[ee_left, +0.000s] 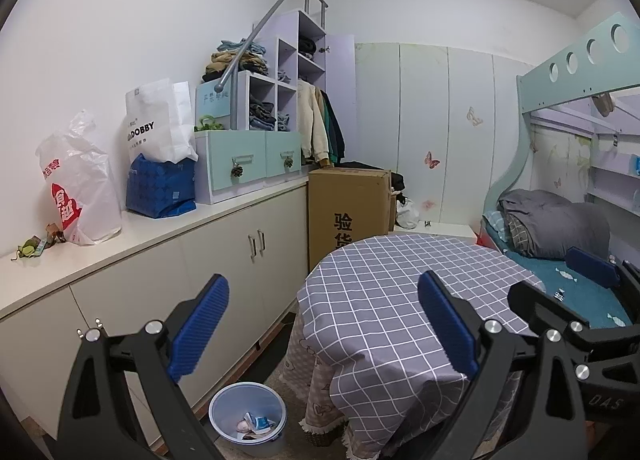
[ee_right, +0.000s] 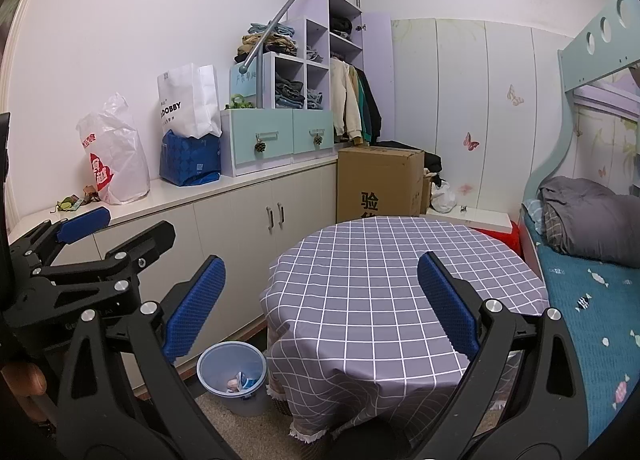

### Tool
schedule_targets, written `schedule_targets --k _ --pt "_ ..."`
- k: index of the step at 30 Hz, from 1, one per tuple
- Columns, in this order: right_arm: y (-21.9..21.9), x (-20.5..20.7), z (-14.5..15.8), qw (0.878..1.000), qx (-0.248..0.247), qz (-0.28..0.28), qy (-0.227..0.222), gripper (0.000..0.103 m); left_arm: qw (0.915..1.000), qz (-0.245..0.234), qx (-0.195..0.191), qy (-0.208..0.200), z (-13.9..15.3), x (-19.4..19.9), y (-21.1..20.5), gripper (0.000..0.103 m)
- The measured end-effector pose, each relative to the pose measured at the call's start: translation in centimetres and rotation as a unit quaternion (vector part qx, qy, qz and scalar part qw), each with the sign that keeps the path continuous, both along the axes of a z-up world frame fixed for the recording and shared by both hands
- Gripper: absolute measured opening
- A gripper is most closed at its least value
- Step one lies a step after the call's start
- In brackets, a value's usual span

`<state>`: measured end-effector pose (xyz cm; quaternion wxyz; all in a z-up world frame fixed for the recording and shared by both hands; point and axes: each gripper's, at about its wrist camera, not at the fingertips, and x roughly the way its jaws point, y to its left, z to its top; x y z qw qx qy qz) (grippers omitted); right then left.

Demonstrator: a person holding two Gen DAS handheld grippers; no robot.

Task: Collect trash

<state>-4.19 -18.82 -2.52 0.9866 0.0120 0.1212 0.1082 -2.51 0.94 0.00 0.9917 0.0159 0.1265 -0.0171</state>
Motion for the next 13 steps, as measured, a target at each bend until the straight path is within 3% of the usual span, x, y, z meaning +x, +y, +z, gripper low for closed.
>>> schedule_targets --k 13 --pt "-2.7 3.9 -3.0 0.999 0.022 -0.025 0.038 0.095 0.9987 -0.008 0.036 0.034 -2.3 3.8 -2.3 0.093"
